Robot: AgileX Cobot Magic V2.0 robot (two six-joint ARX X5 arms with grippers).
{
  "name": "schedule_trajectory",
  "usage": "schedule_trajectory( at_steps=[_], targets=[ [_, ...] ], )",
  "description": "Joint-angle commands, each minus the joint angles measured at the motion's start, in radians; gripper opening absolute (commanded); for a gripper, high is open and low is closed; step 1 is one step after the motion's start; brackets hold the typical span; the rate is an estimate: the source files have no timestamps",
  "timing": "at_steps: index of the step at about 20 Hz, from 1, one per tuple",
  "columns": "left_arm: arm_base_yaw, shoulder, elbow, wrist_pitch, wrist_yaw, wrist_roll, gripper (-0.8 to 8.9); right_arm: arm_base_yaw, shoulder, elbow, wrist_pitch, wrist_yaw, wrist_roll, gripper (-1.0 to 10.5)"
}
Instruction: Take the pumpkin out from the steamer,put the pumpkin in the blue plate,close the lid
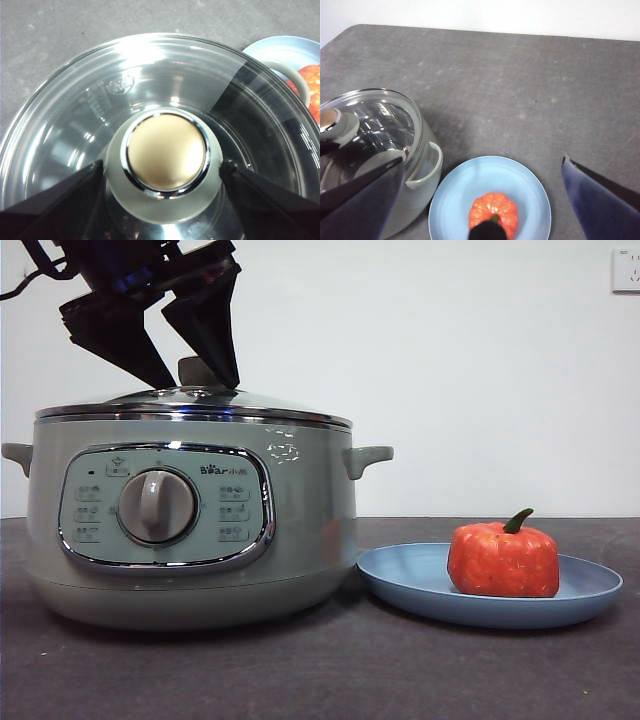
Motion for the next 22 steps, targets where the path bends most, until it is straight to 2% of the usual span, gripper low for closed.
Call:
schedule_trajectory(
  at_steps=[1,4,12,14,15,16,18,19,20,22],
  targets=[
    [-0.002,-0.011,-0.008,-0.014,0.0,0.01,4.08,0.001,0.0,-0.008,-0.006,0.003,-0.002,5.4],
    [-0.002,-0.049,-0.005,-0.06,0.0,0.01,4.08,0.001,0.0,-0.008,-0.026,0.002,-0.002,5.4],
    [-0.002,-0.173,0.046,-0.354,0.008,0.01,4.05,0.001,0.0,-0.008,-0.124,-0.005,-0.001,5.3],
    [-0.003,-0.209,0.048,-0.386,0.011,0.01,4.01,0.001,0.0,-0.008,-0.148,-0.004,-0.002,5.3],
    [-0.003,-0.228,0.048,-0.397,0.02,0.01,3.7,0.001,0.0,-0.008,-0.156,-0.004,-0.002,5.2],
    [-0.003,-0.244,0.048,-0.405,0.032,0.014,3.01,0.002,0.0,-0.008,-0.161,-0.004,-0.002,4.7],
    [-0.004,-0.293,0.047,-0.406,0.031,0.048,-0.34,0.003,-0.002,-0.008,-0.162,-0.004,-0.003,2.2],
    [-0.004,-0.32,0.044,-0.393,0.024,0.065,-0.09,0.004,-0.009,-0.017,-0.149,-0.004,-0.002,0.8],
    [-0.004,-0.343,0.037,-0.376,0.025,0.065,-0.08,0.008,-0.02,-0.034,-0.127,-0.003,-0.002,-0.1],
    [-0.004,-0.413,-0.013,-0.31,0.025,0.065,-0.08,0.031,-0.06,-0.1,-0.048,-0.001,-0.002,-0.2]
  ],
)
